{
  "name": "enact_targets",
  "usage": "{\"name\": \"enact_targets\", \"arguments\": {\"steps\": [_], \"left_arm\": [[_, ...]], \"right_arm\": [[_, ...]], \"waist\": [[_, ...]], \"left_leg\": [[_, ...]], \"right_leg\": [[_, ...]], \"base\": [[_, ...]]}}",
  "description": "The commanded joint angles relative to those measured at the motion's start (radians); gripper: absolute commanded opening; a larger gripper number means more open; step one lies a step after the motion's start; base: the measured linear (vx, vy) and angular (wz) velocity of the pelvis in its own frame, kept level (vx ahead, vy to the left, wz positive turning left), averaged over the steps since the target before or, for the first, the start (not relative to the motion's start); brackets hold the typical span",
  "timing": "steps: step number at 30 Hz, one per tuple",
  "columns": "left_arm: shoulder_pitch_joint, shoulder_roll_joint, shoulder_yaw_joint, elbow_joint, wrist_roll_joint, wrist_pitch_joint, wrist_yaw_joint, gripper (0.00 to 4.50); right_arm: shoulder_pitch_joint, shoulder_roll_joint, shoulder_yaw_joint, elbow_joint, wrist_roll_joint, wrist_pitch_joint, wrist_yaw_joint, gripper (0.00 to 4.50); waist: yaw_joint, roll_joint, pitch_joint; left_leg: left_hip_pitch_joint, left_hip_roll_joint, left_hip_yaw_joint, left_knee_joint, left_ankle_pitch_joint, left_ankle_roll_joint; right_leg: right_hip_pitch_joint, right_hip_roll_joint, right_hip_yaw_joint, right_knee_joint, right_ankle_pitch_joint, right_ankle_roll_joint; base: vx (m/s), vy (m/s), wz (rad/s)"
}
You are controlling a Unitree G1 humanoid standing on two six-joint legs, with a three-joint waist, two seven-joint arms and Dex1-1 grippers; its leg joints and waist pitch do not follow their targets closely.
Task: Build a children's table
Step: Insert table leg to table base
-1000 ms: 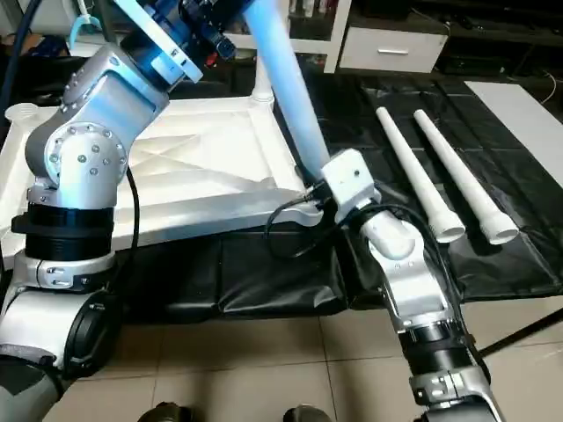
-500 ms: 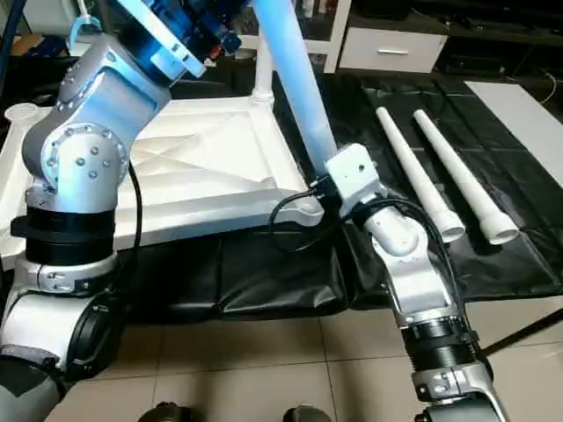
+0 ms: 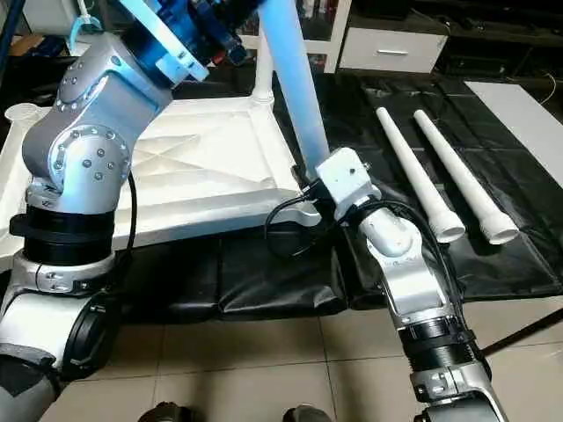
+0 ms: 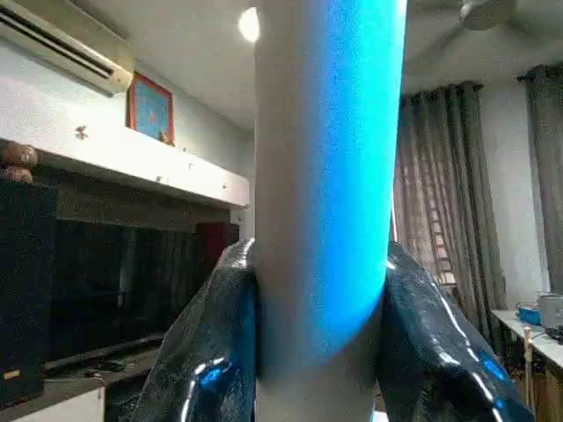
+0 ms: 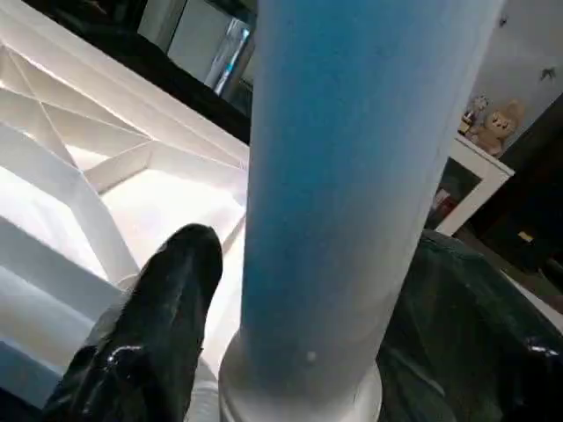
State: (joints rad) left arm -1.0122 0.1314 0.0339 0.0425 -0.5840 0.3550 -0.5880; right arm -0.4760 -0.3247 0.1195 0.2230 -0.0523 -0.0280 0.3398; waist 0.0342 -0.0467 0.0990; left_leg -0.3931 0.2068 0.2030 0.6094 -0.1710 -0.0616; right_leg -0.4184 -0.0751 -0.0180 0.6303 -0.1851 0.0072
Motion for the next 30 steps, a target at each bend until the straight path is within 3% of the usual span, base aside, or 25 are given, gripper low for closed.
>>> {"name": "enact_targets", "arguments": {"steps": [1,11,12,16,18,21,23,30], "left_arm": [[0.001,-0.001,-0.019,-0.029,0.012,0.006,-0.014,1.47],[0.001,-0.005,-0.022,-0.038,0.005,0.009,-0.017,1.47],[0.001,-0.005,-0.021,-0.038,0.004,0.010,-0.018,1.47],[0.000,-0.002,-0.024,-0.037,0.004,0.010,-0.025,1.47],[-0.001,-0.001,-0.024,-0.036,0.002,0.012,-0.028,1.47],[-0.004,0.003,-0.028,-0.031,0.012,0.002,-0.040,1.47],[-0.004,0.009,-0.031,-0.030,0.010,0.011,-0.049,1.47],[-0.002,0.010,-0.033,-0.036,0.004,0.019,-0.057,1.47]], "right_arm": [[-0.019,-0.010,-0.018,0.015,-0.012,0.001,0.003,3.39],[-0.029,-0.017,-0.008,0.036,-0.018,-0.012,0.012,3.39],[-0.030,-0.017,-0.008,0.037,-0.017,-0.013,0.013,3.12],[-0.032,-0.022,-0.004,0.044,-0.021,-0.021,0.019,2.99],[-0.033,-0.024,-0.003,0.047,-0.022,-0.025,0.022,2.63],[-0.031,-0.029,0.001,0.047,-0.027,-0.031,0.026,2.62],[-0.032,-0.032,0.002,0.049,-0.030,-0.036,0.028,2.26],[-0.041,-0.035,-0.001,0.060,-0.034,-0.043,0.029,2.02]], "waist": [[0.000,-0.002,-0.088],[0.002,-0.003,-0.089],[0.001,-0.003,-0.089],[0.001,-0.002,-0.088],[0.000,-0.002,-0.089],[0.001,-0.003,-0.089],[0.001,-0.002,-0.090],[0.001,-0.002,-0.090]], "left_leg": [[0.024,0.009,-0.003,-0.057,-0.122,0.036],[0.024,0.009,-0.003,-0.055,-0.113,0.043],[0.023,0.009,-0.003,-0.055,-0.112,0.043],[0.024,0.009,-0.003,-0.055,-0.119,0.042],[0.024,0.008,-0.003,-0.055,-0.124,0.040],[0.023,0.008,-0.003,-0.055,-0.116,0.041],[0.023,0.008,-0.003,-0.054,-0.109,0.046],[0.024,0.008,-0.003,-0.054,-0.115,0.046]], "right_leg": [[0.058,-0.029,0.027,-0.057,-0.007,-0.227],[0.060,-0.029,0.027,-0.055,0.003,-0.233],[0.060,-0.029,0.027,-0.055,0.004,-0.233],[0.059,-0.029,0.026,-0.057,-0.008,-0.234],[0.059,-0.028,0.026,-0.057,-0.015,-0.233],[0.059,-0.028,0.026,-0.056,-0.006,-0.233],[0.060,-0.028,0.027,-0.055,0.004,-0.235],[0.060,-0.028,0.026,-0.055,0.004,-0.241]], "base": [[0.000,0.000,0.00],[0.000,0.000,0.00],[0.000,0.000,0.00],[0.000,0.000,0.00],[0.000,0.000,0.00],[0.000,0.000,0.00],[0.000,0.000,0.00],[0.000,0.000,0.00]]}}
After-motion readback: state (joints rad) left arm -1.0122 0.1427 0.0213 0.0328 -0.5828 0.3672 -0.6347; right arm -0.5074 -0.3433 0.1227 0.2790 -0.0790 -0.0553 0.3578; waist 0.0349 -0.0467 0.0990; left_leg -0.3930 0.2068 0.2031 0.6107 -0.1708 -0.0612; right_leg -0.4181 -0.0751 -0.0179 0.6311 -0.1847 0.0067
